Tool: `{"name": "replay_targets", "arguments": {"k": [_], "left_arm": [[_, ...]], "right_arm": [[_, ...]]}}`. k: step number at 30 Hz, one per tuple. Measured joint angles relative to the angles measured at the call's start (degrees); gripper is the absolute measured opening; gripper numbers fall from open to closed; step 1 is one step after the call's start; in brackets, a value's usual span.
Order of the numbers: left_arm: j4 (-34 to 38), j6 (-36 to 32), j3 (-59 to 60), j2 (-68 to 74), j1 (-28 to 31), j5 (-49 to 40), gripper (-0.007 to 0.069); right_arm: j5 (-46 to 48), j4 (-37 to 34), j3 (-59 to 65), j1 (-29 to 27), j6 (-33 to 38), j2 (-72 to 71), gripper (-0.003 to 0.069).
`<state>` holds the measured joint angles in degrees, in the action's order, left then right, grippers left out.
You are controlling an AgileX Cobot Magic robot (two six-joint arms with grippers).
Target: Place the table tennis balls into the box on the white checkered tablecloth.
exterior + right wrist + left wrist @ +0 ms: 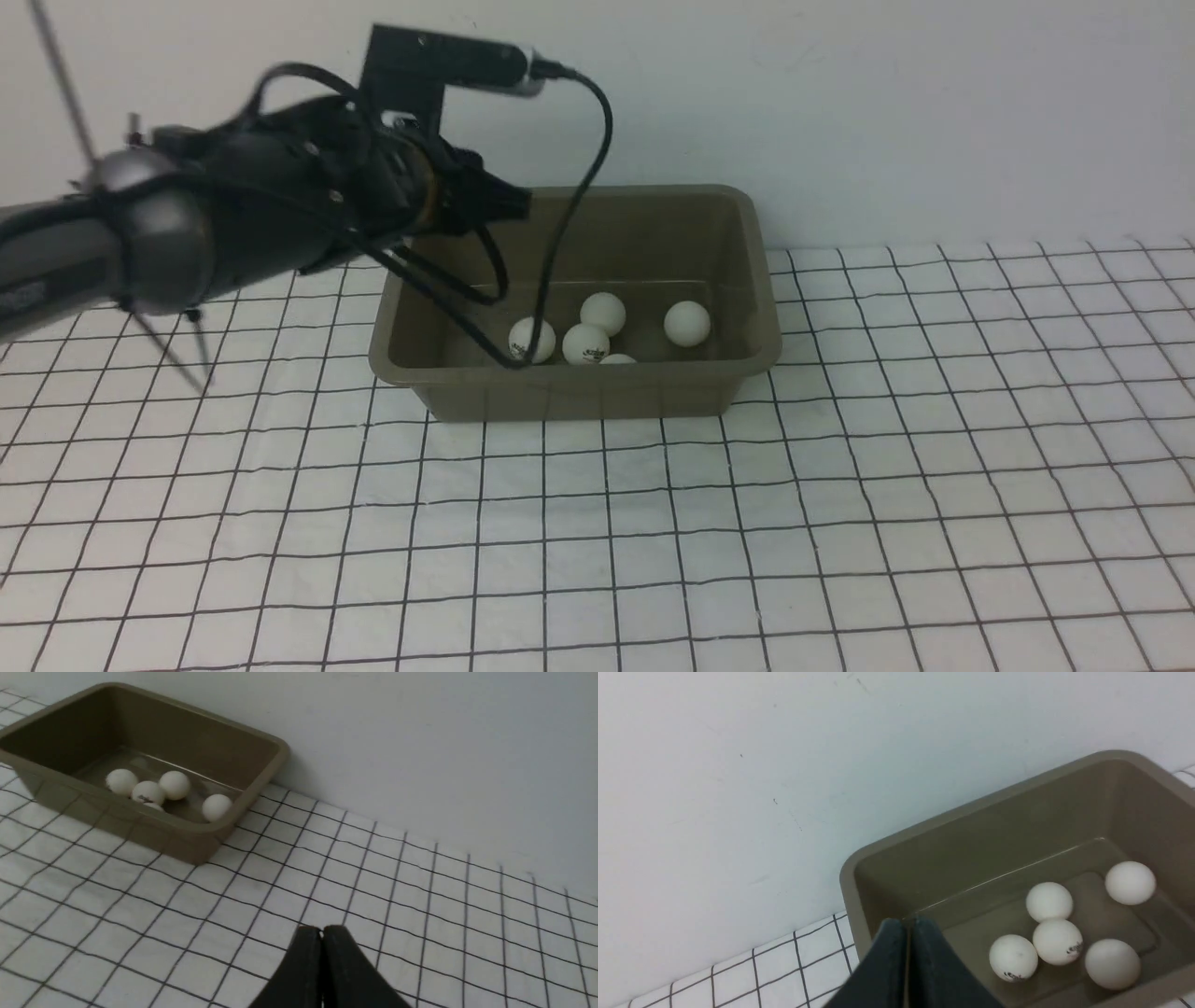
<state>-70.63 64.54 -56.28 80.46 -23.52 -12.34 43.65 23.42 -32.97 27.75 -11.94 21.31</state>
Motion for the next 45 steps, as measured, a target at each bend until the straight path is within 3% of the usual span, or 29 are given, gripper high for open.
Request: {"name": "replay_targets", "arguments": {"k": [10,18,29,32,37,41,45], "left_arm": [[-20.0,22.9,16.3,-20.0,0.0,2.0,-0.0004],[-23.4,38.7,25.8,-30.8,0.0,-5.6,-0.0004],[-24.2,39.6,28.9,-32.0,0.2,-5.8,-0.0004],[-25.7,37.5,29.0,-36.4,5.2,-3.2,-0.0004],[-26.8,38.1,29.8,-48.5,19.4,2.8,-0.0004],[-27.2,39.2,33.2,-55.0,25.4,3.5,-0.0004],[-27.2,39.6,38.2,-60.6,27.7,3.5,-0.0004]], "right_arm": [[-3.5,10.6,9.4,0.0,-12.4,-7.9,-0.0016],[-3.7,12.4,11.3,0.0,-15.2,-10.0,-0.0016],[-3.6,12.4,11.6,0.0,-15.3,-10.0,-0.0016],[-3.4,12.5,11.7,0.0,-15.3,-10.0,-0.0016],[-3.2,12.5,11.7,0.0,-15.3,-10.0,-0.0016],[-3.2,12.5,11.7,0.0,-15.3,-10.0,-0.0016],[-3.1,12.6,11.7,0.0,-15.3,-10.0,-0.0016]]}}
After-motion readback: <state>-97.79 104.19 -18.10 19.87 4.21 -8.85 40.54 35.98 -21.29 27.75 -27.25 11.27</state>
